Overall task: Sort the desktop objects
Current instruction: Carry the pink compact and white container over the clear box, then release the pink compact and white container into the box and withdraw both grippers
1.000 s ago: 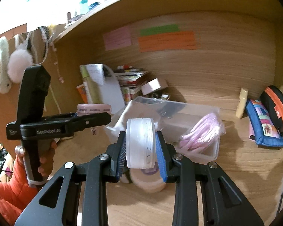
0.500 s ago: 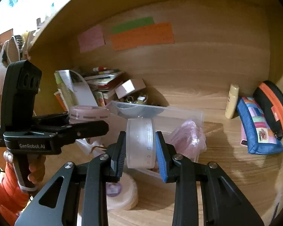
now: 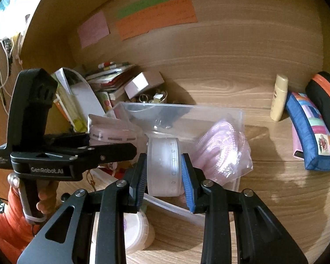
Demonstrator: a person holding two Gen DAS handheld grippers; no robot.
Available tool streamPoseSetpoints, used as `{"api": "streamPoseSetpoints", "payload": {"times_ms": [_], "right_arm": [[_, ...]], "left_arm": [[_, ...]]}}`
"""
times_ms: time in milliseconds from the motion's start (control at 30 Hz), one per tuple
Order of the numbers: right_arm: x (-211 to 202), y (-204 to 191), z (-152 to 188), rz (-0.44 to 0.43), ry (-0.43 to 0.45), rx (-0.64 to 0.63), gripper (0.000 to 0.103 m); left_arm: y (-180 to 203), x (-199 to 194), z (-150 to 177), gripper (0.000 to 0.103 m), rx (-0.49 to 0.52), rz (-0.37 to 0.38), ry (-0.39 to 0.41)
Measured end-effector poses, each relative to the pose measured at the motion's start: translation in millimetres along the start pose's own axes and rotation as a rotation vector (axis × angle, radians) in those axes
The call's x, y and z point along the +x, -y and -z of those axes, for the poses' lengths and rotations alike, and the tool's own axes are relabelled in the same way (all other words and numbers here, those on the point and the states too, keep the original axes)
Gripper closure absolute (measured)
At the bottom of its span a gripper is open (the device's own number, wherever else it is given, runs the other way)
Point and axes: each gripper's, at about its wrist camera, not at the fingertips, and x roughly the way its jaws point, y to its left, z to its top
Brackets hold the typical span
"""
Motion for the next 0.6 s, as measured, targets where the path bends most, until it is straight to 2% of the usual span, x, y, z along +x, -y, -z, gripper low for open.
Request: {"api": "streamPoseSetpoints", "payload": {"times_ms": [433, 600], "right_arm": [[14, -5, 9, 0.031, -0.072, -0.039, 0.075], [10, -7, 9, 0.026, -0.051, -0.046, 0.075]], "left_arm": [[9, 10, 6, 0.041, 0.059, -0.026, -0.043], [10, 9, 6, 0.040, 0.058, -0.019, -0.047]]}}
